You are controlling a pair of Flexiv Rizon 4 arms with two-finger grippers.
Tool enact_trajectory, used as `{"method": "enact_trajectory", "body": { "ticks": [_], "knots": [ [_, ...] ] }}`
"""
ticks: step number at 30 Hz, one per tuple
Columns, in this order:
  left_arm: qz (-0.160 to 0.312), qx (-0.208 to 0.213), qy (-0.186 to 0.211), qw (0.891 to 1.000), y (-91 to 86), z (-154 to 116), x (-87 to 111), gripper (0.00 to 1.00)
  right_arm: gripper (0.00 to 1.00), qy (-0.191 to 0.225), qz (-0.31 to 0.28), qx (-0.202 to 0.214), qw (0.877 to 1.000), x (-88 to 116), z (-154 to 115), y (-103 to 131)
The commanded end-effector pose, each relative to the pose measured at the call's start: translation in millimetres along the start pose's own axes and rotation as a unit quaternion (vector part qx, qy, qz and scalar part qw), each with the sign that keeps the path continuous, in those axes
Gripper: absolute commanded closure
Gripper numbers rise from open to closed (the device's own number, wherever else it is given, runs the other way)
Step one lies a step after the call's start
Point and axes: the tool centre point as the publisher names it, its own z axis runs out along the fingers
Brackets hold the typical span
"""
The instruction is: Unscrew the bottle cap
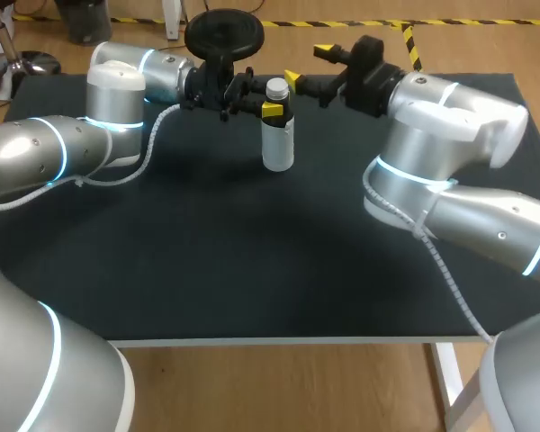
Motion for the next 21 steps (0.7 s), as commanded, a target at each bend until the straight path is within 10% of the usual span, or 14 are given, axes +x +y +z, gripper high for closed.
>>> {"method": "enact_trajectory", "body": {
  "ticks": [1,21],
  "knots": [
    [0.0,-0.002,-0.003,1.0,-2.0,1,2.1,1.0,0.0,-0.014,0.002,-0.001,1.0,10,16,-5],
    [0.0,-0.002,-0.003,1.0,-2.0,1,2.1,1.0,0.0,-0.003,0.021,0.012,1.0,23,37,-26]
  ]
}}
